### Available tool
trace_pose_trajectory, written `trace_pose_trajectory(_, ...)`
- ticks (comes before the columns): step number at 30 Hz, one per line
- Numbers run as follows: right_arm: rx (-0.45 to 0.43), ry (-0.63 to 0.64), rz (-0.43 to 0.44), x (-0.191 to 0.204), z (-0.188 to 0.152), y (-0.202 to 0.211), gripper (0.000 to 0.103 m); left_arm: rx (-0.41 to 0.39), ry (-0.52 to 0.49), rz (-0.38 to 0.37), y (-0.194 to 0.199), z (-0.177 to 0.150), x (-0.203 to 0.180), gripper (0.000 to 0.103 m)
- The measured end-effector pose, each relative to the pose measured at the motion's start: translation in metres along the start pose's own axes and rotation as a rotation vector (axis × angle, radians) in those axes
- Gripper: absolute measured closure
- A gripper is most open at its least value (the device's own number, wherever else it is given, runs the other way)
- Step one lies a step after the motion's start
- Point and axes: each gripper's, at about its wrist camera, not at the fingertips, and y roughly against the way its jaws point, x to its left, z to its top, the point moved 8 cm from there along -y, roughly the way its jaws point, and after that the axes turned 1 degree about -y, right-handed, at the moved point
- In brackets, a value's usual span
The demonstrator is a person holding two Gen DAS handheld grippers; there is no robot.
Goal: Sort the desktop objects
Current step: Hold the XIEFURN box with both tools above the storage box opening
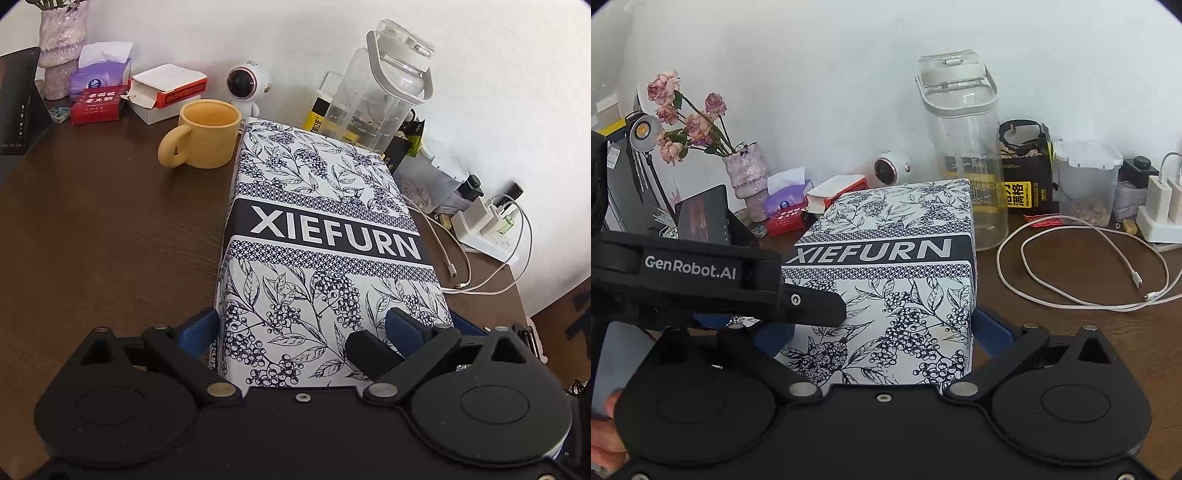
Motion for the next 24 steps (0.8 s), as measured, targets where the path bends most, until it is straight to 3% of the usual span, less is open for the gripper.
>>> trace_pose_trajectory(12, 0.015, -0.025, -0.004, -0.004, -0.009, 0.004, 0.003, -0.003, -0.042, 0.000, -0.001, -0.002, 0.000, 0.006)
trace_pose_trajectory(24, 0.032, 0.011, -0.005, -0.003, -0.002, -0.006, 0.006, 0.052, 0.070, -0.046, -0.013, 0.007, 0.022, 0.012)
